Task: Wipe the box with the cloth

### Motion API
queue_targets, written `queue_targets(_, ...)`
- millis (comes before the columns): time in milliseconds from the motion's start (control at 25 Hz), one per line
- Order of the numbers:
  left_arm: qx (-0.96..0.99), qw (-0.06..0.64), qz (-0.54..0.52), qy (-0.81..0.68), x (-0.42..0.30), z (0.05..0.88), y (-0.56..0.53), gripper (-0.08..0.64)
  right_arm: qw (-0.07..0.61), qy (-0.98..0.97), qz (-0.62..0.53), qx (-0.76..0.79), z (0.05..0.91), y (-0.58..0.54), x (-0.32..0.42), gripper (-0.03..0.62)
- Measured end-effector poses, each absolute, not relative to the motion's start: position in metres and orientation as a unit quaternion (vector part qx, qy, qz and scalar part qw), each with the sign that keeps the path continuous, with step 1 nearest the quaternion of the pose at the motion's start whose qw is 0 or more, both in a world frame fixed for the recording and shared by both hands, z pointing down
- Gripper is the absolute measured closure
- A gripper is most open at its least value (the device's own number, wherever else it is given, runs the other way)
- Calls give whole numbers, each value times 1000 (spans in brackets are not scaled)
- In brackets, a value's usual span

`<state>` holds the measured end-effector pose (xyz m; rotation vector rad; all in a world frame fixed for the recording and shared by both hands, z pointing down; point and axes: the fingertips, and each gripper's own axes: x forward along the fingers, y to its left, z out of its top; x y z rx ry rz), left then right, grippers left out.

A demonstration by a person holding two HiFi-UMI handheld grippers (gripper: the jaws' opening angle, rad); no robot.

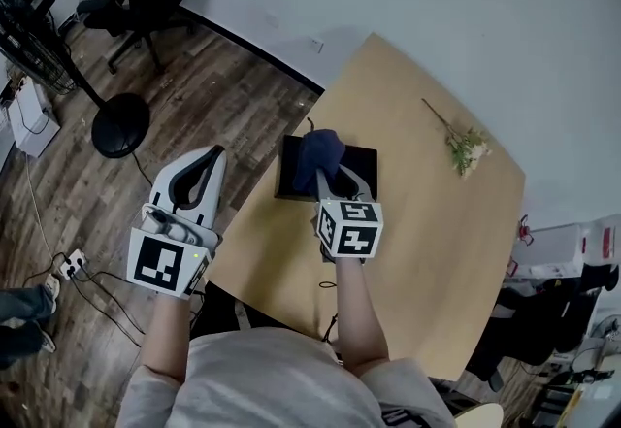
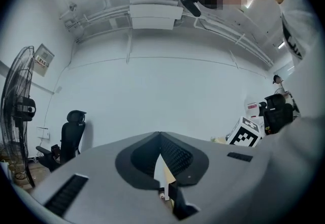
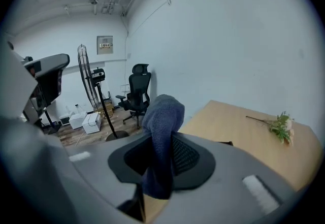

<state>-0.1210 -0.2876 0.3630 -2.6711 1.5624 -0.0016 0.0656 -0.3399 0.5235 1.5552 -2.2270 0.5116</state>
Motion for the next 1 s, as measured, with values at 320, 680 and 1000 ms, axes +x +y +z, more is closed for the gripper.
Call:
queue_targets(320, -887, 11, -5, 462, -119, 372, -306, 552, 261, -762, 186, 563, 560, -376, 44, 492)
queue_targets(680, -895, 11, 1, 446, -129, 373, -315, 552, 344, -749, 188, 534, 605, -392, 9, 492)
queue_targets(1000, -890, 8, -2, 457, -132, 374, -316, 552, 372, -736, 172, 538, 615, -397, 28, 499)
